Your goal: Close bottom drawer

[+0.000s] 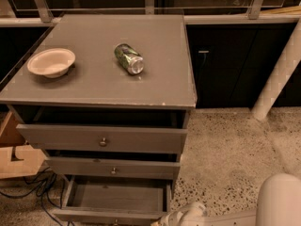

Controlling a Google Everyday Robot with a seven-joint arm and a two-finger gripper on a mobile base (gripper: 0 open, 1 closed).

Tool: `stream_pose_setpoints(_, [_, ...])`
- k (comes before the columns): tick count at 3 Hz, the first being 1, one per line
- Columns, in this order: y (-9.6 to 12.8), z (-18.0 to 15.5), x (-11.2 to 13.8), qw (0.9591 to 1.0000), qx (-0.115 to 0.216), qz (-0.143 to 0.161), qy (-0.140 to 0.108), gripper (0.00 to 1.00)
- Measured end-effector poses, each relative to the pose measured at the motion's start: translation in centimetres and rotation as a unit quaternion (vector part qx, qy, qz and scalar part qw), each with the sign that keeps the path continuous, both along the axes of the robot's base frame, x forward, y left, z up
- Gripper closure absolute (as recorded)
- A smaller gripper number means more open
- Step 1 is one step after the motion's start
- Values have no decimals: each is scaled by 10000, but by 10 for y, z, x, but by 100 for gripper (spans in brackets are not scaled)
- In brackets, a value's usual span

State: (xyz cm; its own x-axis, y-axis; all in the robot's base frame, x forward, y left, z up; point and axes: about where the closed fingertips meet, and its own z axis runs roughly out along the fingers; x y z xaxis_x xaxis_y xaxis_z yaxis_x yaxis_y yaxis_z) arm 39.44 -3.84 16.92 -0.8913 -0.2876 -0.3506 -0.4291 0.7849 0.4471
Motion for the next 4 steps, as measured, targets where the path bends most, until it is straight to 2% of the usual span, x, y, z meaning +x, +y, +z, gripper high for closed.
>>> stream_pose_setpoints(2, [0,0,0,10000,0,0,0,49])
stream_pose_setpoints(4, [0,0,0,10000,0,0,0,4])
